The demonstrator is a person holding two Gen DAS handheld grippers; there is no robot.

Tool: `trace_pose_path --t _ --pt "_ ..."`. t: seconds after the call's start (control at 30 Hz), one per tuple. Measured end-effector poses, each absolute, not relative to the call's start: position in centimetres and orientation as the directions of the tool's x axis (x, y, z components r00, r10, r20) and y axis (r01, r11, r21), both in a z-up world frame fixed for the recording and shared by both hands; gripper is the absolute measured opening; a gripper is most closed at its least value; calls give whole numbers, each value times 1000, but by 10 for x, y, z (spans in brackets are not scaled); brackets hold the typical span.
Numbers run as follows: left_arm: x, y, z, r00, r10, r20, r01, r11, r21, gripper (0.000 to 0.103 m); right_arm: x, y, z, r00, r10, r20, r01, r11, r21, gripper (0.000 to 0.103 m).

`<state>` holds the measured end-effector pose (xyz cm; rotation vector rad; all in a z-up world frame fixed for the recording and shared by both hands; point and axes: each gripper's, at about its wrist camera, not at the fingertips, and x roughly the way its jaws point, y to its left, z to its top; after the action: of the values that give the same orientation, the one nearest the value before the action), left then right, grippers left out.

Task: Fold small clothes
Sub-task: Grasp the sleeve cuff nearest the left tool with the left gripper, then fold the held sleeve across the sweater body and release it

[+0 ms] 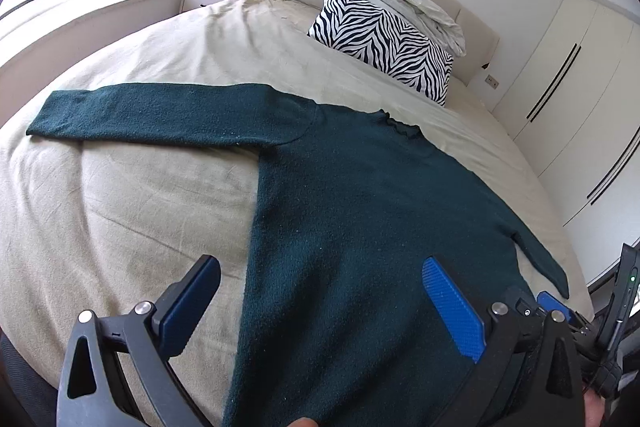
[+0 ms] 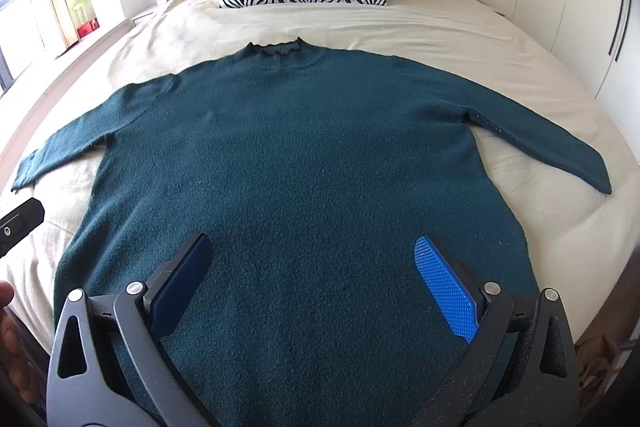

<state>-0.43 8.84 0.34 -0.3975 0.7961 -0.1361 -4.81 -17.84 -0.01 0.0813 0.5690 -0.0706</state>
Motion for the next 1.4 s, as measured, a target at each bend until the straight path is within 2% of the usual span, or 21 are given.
trace_pose_path --t 0.07,0.13,0.27,0.33,0.37,0.4,0.5,0.6,0.63,0.7,0.77,0.97,1.17,1.2,1.23,1.27,1.3,1.33,1.4 --pt "2 113 9 728 -252 -638 -65 901 -430 103 -50 -187 10 876 -17 -483 80 991 110 103" --pt "6 137 12 769 -161 -619 -137 904 -405 103 -48 -191 20 894 7 -448 66 987 147 103" --pt "8 173 15 811 -33 -584 -212 914 -345 103 -40 -188 41 915 -2 -403 51 992 111 103" --pt "13 192 13 764 27 -645 -295 903 -311 103 -36 -184 49 919 -7 -393 47 995 93 103" --pt "18 207 9 740 -14 -672 -315 876 -365 103 -33 -181 53 919 3 -395 37 995 93 103" --pt "19 224 4 749 -63 -660 -320 838 -443 103 -30 -179 55 915 22 -402 21 995 101 103" --pt "18 265 -4 791 -42 -610 -373 758 -536 103 -21 -173 60 900 69 -431 -14 991 131 103" --pt "29 301 -23 802 -87 -591 -408 643 -648 101 -12 -166 61 890 111 -442 -45 986 157 102" --pt "34 311 -30 806 -102 -583 -414 607 -679 97 -9 -166 62 886 129 -446 -56 983 173 100" --pt "46 328 -45 809 -145 -570 -415 547 -727 88 0 -164 61 873 146 -466 -62 979 192 89" --pt "55 339 -61 814 -178 -553 -421 475 -773 86 7 -163 60 863 158 -479 -62 976 210 86" --pt "68 366 -92 855 -136 -500 -445 301 -844 87 24 -163 54 846 184 -500 -66 967 244 86" --pt "84 378 -99 858 -96 -505 -474 234 -849 85 35 -166 46 837 221 -501 -76 953 294 86" --pt "86 380 -99 861 -89 -501 -473 225 -852 78 34 -166 45 837 226 -498 -81 952 295 86" --pt "91 384 -100 864 -87 -497 -470 220 -855 64 35 -167 44 838 229 -495 -86 952 294 86" --pt "95 388 -102 865 -93 -493 -467 209 -859 53 34 -168 43 840 230 -491 -90 952 292 85" --pt "100 391 -105 863 -104 -494 -469 195 -861 28 34 -169 43 842 230 -488 -92 952 291 83" --pt "105 393 -106 855 -106 -507 -482 196 -854 8 34 -171 42 843 232 -485 -94 952 291 82" --pt "115 386 -91 849 -85 -522 -484 269 -832 7 33 -176 41 845 233 -482 -92 950 298 74"
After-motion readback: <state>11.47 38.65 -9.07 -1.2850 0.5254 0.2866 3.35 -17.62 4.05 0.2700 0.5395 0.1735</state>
